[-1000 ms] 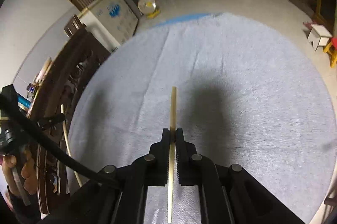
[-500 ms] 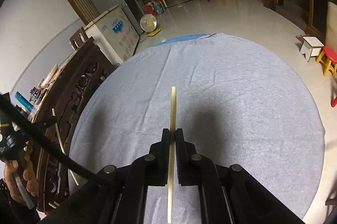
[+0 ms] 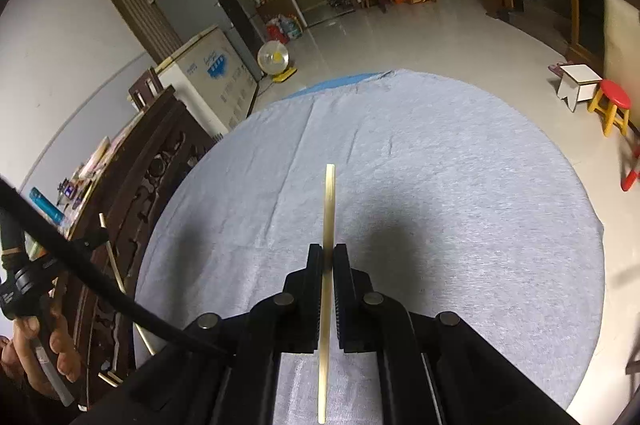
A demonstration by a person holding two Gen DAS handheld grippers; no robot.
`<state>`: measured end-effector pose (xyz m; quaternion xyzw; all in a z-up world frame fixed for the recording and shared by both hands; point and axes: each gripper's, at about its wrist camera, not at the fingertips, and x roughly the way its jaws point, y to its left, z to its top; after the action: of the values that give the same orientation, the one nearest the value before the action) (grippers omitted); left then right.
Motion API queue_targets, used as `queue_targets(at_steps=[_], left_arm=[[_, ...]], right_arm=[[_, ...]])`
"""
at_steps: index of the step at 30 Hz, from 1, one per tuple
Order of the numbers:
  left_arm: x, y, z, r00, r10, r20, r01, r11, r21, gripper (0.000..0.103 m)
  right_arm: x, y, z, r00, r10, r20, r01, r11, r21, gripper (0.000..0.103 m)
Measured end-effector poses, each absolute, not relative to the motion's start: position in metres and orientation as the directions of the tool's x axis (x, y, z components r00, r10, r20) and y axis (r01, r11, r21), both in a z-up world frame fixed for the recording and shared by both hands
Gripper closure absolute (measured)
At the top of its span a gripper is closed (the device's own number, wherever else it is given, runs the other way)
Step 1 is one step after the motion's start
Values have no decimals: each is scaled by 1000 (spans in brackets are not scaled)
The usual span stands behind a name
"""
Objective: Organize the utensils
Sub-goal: 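Lift both chopsticks with both grippers toward the dark cup, then lower both chopsticks into the dark cup with both grippers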
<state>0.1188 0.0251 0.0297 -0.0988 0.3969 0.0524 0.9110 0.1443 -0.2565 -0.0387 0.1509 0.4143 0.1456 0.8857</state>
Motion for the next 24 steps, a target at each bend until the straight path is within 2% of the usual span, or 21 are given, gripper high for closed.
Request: queue_targets(at_steps=[8, 10, 14, 18, 24], left_arm=[[73, 18, 76, 794, -27, -608, -129, 969, -211, 99], [55, 15, 91, 829, -37, -558, -115, 965, -234, 99], [18, 2, 110, 876, -71, -476, -70, 960, -271, 99], [-12, -15, 106, 900, -92, -425, -36, 958, -283, 99], [-42, -36, 66, 926, -42, -376, -49, 972, -229, 98]], right_arm=[[111, -268, -8, 705, 397, -587, -139, 890, 434, 97], [92, -268, 7, 747, 399, -531, -160, 884, 439, 97], [40, -261, 44, 825, 433, -363, -242, 851, 466, 97], [-9, -238, 61, 850, 466, -248, -325, 833, 448, 97], [-48, -183, 39, 849, 492, -192, -408, 842, 353, 97]])
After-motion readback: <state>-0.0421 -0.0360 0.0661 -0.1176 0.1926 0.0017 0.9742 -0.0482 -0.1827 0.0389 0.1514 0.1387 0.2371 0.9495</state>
